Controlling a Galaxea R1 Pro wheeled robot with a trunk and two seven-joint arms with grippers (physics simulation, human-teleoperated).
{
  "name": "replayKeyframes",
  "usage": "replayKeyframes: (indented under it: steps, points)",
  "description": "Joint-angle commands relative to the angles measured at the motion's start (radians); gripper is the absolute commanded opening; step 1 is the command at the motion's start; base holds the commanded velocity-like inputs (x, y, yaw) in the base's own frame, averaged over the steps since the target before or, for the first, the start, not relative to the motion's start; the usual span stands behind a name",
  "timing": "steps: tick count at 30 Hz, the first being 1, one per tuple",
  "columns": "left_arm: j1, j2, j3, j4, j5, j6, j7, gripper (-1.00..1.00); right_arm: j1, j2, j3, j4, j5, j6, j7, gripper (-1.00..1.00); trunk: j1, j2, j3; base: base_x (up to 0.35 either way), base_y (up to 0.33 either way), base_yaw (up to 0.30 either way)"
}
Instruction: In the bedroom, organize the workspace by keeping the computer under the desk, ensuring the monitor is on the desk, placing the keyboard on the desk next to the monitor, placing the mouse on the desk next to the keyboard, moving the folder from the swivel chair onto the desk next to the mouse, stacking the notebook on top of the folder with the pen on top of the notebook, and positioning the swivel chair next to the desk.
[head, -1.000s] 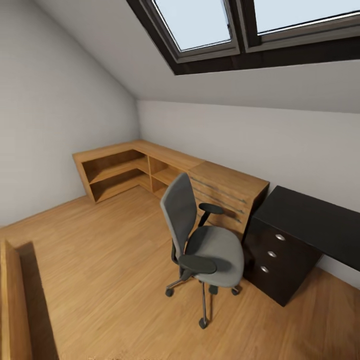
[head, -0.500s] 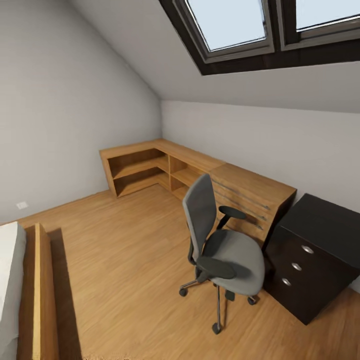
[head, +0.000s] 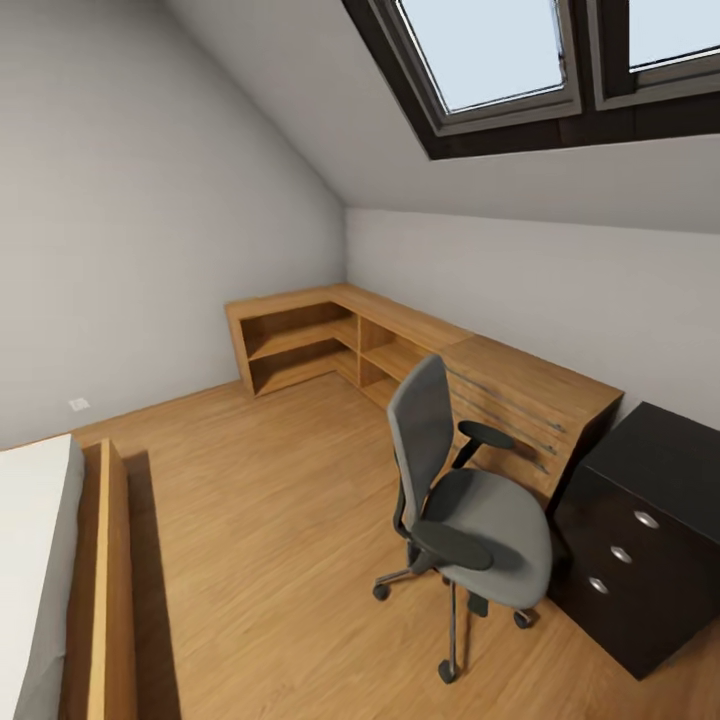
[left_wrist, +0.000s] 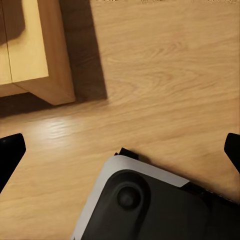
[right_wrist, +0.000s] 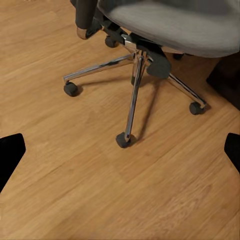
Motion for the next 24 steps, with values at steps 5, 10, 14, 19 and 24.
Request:
replayKeyframes:
  steps: [5,10,14,19,24]
  points:
    - [0.000,-0.002,0.005,-0.001,0.004,0.000,-0.011,1.00,-0.001,0.001,0.009,0.002,-0.006,-0.004,-0.003,1.00,0.000,-0.001,0.007,0.108,0.000,0.085]
    - [0.000,-0.002,0.002,0.000,0.004,0.000,-0.013,1.00,-0.001,0.001,0.009,0.002,-0.006,-0.006,-0.003,1.00,0.000,-0.001,0.014,0.291,0.000,0.087]
    - [0.000,-0.002,-0.011,0.000,0.004,-0.001,-0.013,1.00,-0.001,0.001,0.009,0.002,-0.006,-0.007,-0.003,1.00,0.000,-0.001,0.020,0.278,0.000,0.080]
    - [0.000,-0.002,-0.039,0.000,0.004,-0.001,-0.012,1.00,-0.001,0.001,0.009,0.002,-0.005,-0.007,-0.003,1.00,0.000,-0.001,0.028,0.065,0.000,0.080]
    - [0.000,-0.002,-0.043,0.000,0.005,0.000,-0.010,1.00,-0.001,0.001,0.009,0.002,-0.004,-0.007,-0.003,1.00,0.000,-0.001,0.034,0.006,0.000,0.175]
